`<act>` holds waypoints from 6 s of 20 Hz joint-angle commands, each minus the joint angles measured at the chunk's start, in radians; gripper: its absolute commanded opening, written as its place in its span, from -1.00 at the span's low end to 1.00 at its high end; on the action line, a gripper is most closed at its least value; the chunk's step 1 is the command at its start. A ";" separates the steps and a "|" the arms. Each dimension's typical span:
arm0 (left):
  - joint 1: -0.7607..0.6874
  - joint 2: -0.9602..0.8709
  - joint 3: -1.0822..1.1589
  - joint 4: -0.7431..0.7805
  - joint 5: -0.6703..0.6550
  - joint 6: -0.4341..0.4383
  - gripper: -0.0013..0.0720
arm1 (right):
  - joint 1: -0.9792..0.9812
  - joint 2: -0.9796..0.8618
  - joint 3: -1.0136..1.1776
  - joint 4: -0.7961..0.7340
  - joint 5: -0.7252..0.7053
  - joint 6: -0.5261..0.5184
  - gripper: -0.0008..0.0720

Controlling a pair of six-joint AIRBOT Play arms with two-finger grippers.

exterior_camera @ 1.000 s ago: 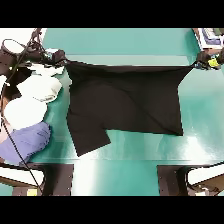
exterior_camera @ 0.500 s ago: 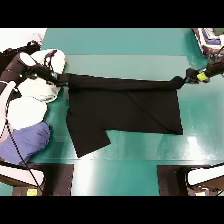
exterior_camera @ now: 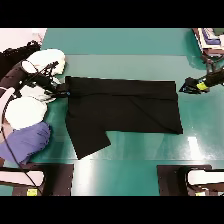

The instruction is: Fold the shirts.

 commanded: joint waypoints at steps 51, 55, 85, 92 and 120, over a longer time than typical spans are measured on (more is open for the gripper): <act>0.000 0.884 -0.702 -0.145 -0.288 -0.117 -0.90 | -0.258 0.685 -0.749 0.057 0.310 -0.115 -0.95; 0.000 0.996 -0.674 -0.220 -0.370 -0.224 -0.90 | -0.280 0.844 -0.734 0.060 0.331 -0.014 -0.95; -0.001 0.172 -0.104 -0.248 0.104 -0.078 -0.63 | -0.179 -0.162 0.062 0.200 0.261 -0.104 0.32; -0.143 0.171 -0.104 -0.245 0.158 -0.053 -0.89 | -0.218 -0.163 -0.190 0.316 0.126 -0.256 0.49; -0.657 -0.430 0.376 -0.348 0.254 -0.166 -0.90 | 0.312 0.137 0.243 0.458 0.169 -0.063 -0.95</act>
